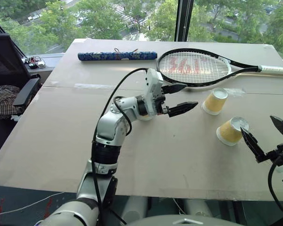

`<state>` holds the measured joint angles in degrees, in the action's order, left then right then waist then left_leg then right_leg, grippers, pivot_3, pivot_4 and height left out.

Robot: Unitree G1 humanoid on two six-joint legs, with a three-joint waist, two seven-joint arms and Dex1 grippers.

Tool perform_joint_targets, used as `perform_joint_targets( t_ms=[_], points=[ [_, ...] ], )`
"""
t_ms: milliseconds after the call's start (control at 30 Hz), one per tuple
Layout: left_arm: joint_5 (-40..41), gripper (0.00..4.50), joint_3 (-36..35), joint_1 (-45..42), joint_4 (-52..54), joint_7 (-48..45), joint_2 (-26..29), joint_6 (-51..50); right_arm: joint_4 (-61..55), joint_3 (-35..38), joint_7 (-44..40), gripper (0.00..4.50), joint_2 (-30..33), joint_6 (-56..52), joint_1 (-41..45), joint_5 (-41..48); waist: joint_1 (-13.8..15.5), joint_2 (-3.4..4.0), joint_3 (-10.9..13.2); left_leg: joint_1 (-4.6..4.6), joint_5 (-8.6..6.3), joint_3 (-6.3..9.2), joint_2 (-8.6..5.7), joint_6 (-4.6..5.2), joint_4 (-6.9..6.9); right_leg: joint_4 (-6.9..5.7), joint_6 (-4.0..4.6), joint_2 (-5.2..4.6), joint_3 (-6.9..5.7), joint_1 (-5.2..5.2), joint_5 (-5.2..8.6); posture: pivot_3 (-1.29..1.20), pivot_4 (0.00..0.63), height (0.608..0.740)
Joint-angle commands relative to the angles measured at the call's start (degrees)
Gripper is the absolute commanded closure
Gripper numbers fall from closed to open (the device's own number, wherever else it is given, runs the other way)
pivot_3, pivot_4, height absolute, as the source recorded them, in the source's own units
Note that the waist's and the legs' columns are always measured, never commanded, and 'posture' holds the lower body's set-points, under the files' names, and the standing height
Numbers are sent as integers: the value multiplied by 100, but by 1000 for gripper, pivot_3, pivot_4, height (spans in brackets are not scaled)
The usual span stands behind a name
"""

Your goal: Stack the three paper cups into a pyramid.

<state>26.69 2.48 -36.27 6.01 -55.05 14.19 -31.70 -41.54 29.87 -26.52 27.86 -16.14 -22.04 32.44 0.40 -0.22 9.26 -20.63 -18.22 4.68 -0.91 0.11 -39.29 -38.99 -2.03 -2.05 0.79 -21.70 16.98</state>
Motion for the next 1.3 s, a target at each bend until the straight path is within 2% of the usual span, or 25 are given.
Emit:
perform_joint_targets(
  t_ms=[33, 133, 300, 433, 500, 600, 733, 833, 1000, 1100, 1200, 1300],
  points=[
    [509, 44, -518, -194, 620, 284, 272, -339, 199, 278, 76, 0, 258, -227, 474, 409, -26, 1, -1, 1, 0, 1, 1, 0, 2, -1, 0, 0, -1, 0, 0, 0, 150, 740],
    [866, 44, -850, -364, 716, 801, 390, -910, 392, 415, 135, 0, 445, -416, 846, 659, 11, 0, 0, -6, 0, 15, 2, 0, 5, 3, 0, 1, -18, 0, 0, 0, 150, 740],
    [240, 44, -996, -340, 350, 1857, 753, -1052, 747, 270, 355, 0, 686, -676, 1539, 566, -28, 0, 0, -3, 0, 10, 0, 1, 5, 3, 0, 3, -11, -1, 0, 0, 150, 740],
    [485, 44, -1281, -701, 183, 2518, 256, -955, 903, 100, 390, 0, 706, -860, 1862, 651, 13, -5, 3, -9, 0, 13, 0, 1, 4, 3, -1, 2, -16, -2, 0, 0, 150, 740],
    [639, 44, -1169, -882, 360, 2664, -78, -994, 1003, 10, 394, 0, 756, -1064, 2086, 806, 25, -8, 5, -12, 0, 14, 0, 1, 2, 6, -1, 1, -18, -3, 0, 0, 150, 740],
    [572, 44, -846, -880, 570, 2754, -309, -989, 1203, -137, 293, 0, 880, -1050, 2254, 565, 34, -10, 5, -19, 0, 9, -3, 1, 1, 10, -2, -5, -16, -5, -1, 0, 150, 740],
    [517, 44, -369, -689, 751, 2535, -306, -1002, 1269, -398, 169, 0, 953, -1024, 2328, 310, 11, -8, 4, -12, 0, 9, -1, 0, 6, 8, -2, 0, -11, -5, -1, 0, 150, 740],
    [613, 44, -157, -454, 832, 2378, -250, -1110, 1268, -599, -80, 0, 1045, -925, 2049, 25, -24, -7, 4, -9, 0, 10, 4, -1, 8, 6, -2, 5, -6, -8, 0, 0, 150, 740],
    [119, 44, 611, -470, 474, 2292, -225, -1072, 1372, -597, -247, 0, 1052, -978, 2121, 94, -39, -7, 4, -10, 0, 7, -1, 0, 6, 6, -2, 2, -4, -7, -1, 0, 150, 740],
    [-304, 44, 1157, -452, 151, 2094, -335, -554, 1494, -579, -202, 0, 930, -833, 2154, -40, -17, -7, 4, -9, 0, 10, -6, 0, 1, 5, -7, 5, -6, -3, -4, 0, 150, 740],
    [-661, 44, 1411, -929, -790, 2289, -897, -279, 1515, -408, -148, 0, 820, -909, 2291, 210, 9, -8, 5, -10, 0, 11, -8, 0, 2, 7, -7, 5, -6, -4, -4, 0, 150, 740],
    [-1097, 44, 1526, -1352, -1640, 2291, -1134, 206, 1432, -334, -31, 0, 717, -976, 2346, 302, 27, -8, 5, -15, 0, 10, -12, 1, 2, 7, -7, 8, -6, -8, -4, 0, 150, 740]
  ],
)
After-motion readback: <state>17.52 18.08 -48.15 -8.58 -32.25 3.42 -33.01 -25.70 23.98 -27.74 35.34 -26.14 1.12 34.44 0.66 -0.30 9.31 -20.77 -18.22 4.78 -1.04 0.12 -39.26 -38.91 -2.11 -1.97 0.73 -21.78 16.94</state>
